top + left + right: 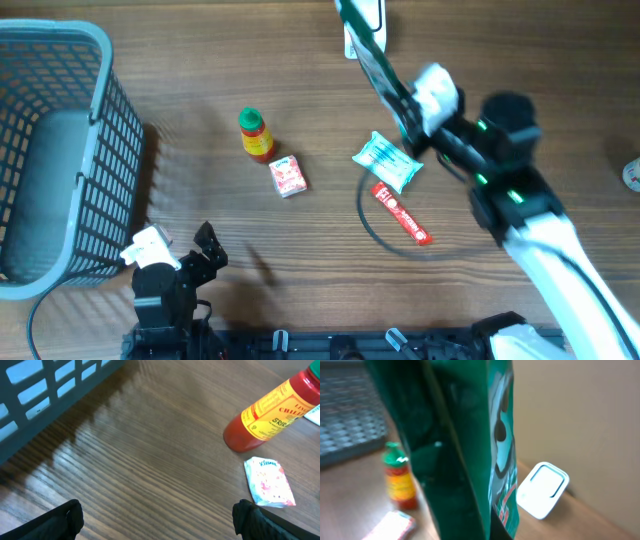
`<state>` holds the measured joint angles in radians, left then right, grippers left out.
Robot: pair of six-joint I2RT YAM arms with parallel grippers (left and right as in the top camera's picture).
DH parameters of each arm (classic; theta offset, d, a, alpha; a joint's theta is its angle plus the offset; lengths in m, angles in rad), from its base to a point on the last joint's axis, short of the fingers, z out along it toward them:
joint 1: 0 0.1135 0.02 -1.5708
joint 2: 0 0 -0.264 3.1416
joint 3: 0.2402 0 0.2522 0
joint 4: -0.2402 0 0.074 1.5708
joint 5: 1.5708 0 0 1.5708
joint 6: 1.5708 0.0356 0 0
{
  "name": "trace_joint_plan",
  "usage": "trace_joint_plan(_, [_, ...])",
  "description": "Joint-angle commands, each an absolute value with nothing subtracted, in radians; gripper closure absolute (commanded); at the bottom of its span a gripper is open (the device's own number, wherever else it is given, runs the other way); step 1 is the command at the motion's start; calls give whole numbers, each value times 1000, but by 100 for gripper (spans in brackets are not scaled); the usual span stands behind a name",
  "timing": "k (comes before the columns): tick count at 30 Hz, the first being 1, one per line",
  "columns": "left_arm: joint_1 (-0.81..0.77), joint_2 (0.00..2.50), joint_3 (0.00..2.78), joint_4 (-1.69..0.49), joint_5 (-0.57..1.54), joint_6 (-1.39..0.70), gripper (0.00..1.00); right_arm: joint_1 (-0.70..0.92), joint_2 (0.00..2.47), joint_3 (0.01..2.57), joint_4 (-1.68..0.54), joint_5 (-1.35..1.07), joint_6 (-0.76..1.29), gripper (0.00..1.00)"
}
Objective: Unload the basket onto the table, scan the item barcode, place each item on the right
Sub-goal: 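Lift the gloves pack and present it to the white scanner, then carry the gloves pack off to the right side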
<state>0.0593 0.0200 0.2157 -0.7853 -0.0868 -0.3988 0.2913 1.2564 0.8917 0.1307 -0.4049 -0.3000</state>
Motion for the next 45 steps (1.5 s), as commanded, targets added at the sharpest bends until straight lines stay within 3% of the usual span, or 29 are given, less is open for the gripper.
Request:
trace_joint_plan(1, [60, 15, 211, -783, -103, -398, 0, 296, 1474, 900, 387, -305, -382, 95])
trace_joint_plan(5, [60, 15, 211, -783, -103, -398, 0, 319, 1768, 1005, 596, -148, -580, 96])
trace_joint_plan(11, [60, 15, 211, -783, -103, -398, 0, 328, 2083, 1331, 607, -64, -783, 95])
trace_joint_plan(16, [60, 15, 211, -783, -103, -398, 0, 328, 2250, 1524, 558, -60, -812, 95])
trace_joint_plan(23, [60, 15, 211, -783, -103, -398, 0, 328, 2285, 1558, 549, -43, -775, 96])
trace_joint_plan(29, [60, 15, 211, -783, -103, -398, 0, 295, 2151, 1559, 474, 255, -598, 96])
trace_joint_plan(35, [60, 15, 211, -783, -103, -398, 0, 87, 2025, 1559, 128, 536, -523, 96])
trace_joint_plan(40, [60, 15, 211, -783, -103, -398, 0, -202, 2073, 1555, -66, 410, -359, 96])
trace_joint_plan(45, [60, 15, 211, -783, -103, -398, 0, -389, 2156, 1555, -89, 335, -309, 96])
